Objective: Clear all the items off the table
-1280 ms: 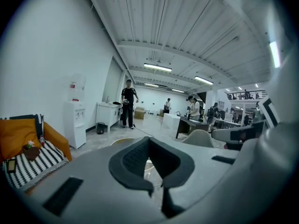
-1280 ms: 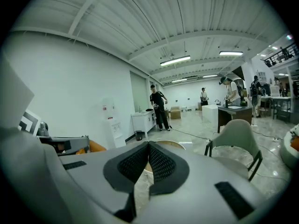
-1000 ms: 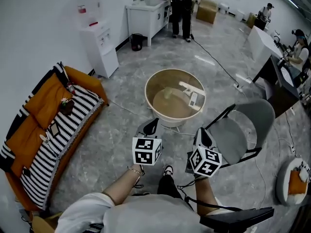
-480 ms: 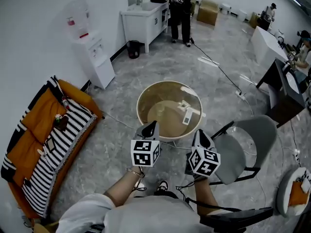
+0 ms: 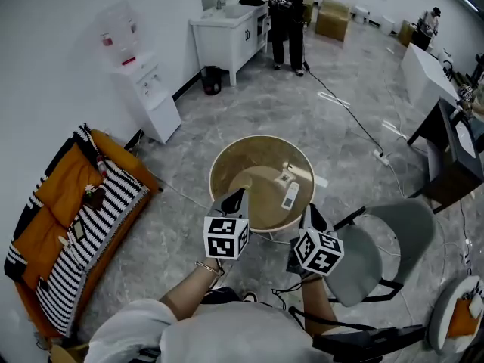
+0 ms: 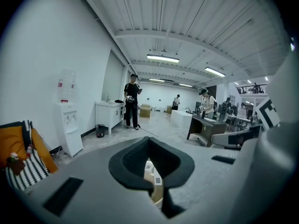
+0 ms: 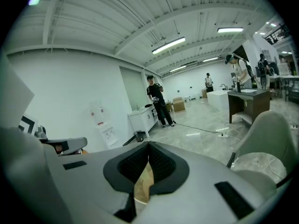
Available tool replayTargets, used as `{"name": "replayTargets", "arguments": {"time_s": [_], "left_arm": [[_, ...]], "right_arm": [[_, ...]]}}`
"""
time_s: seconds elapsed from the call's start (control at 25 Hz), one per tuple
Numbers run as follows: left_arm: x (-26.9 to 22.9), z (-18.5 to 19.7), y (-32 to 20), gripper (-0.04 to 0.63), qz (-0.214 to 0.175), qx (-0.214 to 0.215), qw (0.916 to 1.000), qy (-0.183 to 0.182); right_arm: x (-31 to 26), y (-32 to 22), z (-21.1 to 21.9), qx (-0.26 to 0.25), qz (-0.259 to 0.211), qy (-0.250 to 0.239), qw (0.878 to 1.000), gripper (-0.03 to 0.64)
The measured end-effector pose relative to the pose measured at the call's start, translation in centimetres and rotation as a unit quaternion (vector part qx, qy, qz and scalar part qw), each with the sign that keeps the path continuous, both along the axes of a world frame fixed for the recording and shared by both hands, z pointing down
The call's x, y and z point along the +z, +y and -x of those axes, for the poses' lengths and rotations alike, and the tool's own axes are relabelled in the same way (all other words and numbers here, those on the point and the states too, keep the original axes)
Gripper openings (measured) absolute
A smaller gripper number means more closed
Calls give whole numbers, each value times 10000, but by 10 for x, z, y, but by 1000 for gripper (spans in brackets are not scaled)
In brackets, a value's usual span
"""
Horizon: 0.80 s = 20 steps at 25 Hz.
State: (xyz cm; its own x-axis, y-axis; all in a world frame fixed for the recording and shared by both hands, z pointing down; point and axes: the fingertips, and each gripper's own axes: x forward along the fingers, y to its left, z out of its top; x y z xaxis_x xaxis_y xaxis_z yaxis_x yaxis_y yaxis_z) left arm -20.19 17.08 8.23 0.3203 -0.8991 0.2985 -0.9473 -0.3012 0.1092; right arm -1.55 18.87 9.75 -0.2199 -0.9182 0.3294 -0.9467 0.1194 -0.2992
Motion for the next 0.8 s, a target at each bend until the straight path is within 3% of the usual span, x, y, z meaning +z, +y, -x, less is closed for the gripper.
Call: {"name": "replayTargets", "arguments": {"time_s": [0.4,0.8], "left_arm": [[12,8,-66,2,88,0,9999,-72],[-3,19,-208,2,-71,468,9989,69]], "right_arm": [[18,-55,4,19,182,22,9998,23],[-4,-181,20,403,99,277,9988,23]]}}
